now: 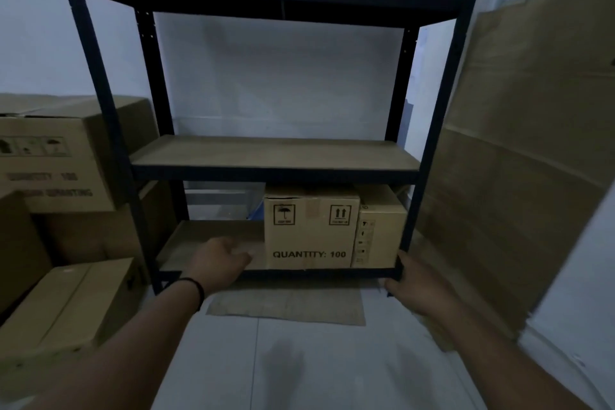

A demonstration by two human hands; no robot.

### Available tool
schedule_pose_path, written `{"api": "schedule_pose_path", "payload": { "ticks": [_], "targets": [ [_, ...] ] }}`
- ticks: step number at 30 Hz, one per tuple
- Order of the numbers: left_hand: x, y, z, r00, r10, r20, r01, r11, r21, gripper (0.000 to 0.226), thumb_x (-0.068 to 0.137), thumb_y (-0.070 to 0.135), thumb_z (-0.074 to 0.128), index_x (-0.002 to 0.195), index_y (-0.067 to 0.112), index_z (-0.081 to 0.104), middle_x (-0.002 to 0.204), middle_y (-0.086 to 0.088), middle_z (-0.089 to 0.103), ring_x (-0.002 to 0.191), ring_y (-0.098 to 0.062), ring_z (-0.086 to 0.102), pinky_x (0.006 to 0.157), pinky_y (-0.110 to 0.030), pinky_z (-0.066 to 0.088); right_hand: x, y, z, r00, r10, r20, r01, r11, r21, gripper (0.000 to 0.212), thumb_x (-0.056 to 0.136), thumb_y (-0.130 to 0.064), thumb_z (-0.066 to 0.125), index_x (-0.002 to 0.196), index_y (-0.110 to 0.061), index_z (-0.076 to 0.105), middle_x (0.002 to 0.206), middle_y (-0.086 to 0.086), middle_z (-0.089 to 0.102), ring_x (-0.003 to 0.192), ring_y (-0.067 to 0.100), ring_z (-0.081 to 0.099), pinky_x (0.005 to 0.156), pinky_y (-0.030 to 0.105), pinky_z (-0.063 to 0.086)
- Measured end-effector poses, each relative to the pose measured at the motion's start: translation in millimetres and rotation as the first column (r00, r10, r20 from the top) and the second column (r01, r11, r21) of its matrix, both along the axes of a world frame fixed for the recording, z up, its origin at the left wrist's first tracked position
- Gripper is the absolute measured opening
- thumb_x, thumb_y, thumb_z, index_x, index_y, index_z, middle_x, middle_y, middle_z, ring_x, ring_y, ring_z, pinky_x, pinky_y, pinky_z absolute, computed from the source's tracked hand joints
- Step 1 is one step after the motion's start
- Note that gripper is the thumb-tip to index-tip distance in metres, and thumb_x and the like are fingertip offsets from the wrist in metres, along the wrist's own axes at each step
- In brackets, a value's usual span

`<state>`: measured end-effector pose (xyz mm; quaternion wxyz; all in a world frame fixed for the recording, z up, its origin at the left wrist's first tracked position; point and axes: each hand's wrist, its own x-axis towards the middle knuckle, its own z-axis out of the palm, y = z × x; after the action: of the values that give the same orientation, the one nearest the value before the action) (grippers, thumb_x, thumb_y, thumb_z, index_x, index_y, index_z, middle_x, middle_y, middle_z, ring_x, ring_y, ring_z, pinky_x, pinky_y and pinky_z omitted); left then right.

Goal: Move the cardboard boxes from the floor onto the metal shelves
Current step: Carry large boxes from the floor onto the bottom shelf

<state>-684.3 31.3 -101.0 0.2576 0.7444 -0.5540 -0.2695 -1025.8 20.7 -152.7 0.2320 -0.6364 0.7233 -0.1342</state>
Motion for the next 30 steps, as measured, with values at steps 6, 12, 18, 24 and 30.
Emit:
{"api": "schedule_pose_path", "payload": {
  "ticks": [6, 12, 18, 24, 30],
  "targets": [
    [-1, -13, 8, 0.996, -0.078, 0.032, 0.077, 0.997, 0.020, 0.051, 0.092, 0.035, 0.060, 0.138, 0.017, 0.046, 0.127, -0.003, 0.057, 0.100, -0.012, 0.054, 0.081, -0.024, 0.043, 9, -10, 15, 1.000, -0.011, 0.001, 0.011, 1.000, 0.005, 0.076, 0.054, -0.083, 0.047, 0.120, -0.045, 0.047, 0.114, -0.009, 0.060, 0.101, 0.015, 0.058, 0.089, 0.043, 0.049],
    [6, -15, 90, 0.993, -0.112, 0.037, 0.110, 0.992, 0.063, 0.058, 0.091, 0.041, 0.060, 0.141, 0.017, 0.043, 0.142, -0.003, 0.048, 0.124, -0.017, 0.049, 0.099, -0.027, 0.040, 32, -5, 113, 1.000, 0.016, 0.021, -0.017, 0.998, 0.067, 0.080, 0.061, -0.077, 0.049, 0.131, -0.038, 0.046, 0.130, -0.006, 0.050, 0.116, 0.014, 0.050, 0.094, 0.038, 0.048],
    [14, -3, 237, 0.993, -0.119, -0.013, 0.120, 0.991, 0.065, 0.057, 0.090, 0.043, 0.061, 0.139, 0.020, 0.046, 0.137, 0.000, 0.052, 0.113, -0.013, 0.054, 0.091, -0.020, 0.040, 30, -2, 254, 0.998, -0.020, 0.058, 0.016, 0.998, 0.058, 0.065, 0.066, -0.064, 0.052, 0.124, -0.034, 0.051, 0.130, -0.005, 0.050, 0.112, 0.014, 0.053, 0.093, 0.041, 0.049],
    [12, 17, 395, 0.975, -0.218, -0.030, 0.220, 0.973, 0.065, 0.008, 0.092, 0.040, 0.058, 0.092, 0.043, 0.051, 0.106, 0.014, 0.059, 0.088, 0.004, 0.054, 0.073, -0.009, 0.040, 34, 21, 405, 0.999, -0.032, -0.002, 0.032, 0.999, 0.016, 0.057, 0.091, -0.045, 0.055, 0.141, -0.022, 0.041, 0.146, 0.002, 0.035, 0.115, 0.016, 0.050, 0.076, 0.024, 0.048],
    [16, 54, 486, 0.972, -0.232, 0.035, 0.232, 0.973, -0.002, 0.054, 0.091, 0.043, 0.058, 0.139, 0.024, 0.044, 0.137, 0.002, 0.051, 0.120, -0.014, 0.051, 0.098, -0.027, 0.040, 29, 68, 510, 0.999, -0.033, 0.041, 0.037, 0.993, -0.110, 0.038, 0.093, -0.043, 0.054, 0.127, -0.025, 0.053, 0.124, -0.003, 0.049, 0.108, 0.013, 0.053, 0.080, 0.025, 0.044]
  ]
}}
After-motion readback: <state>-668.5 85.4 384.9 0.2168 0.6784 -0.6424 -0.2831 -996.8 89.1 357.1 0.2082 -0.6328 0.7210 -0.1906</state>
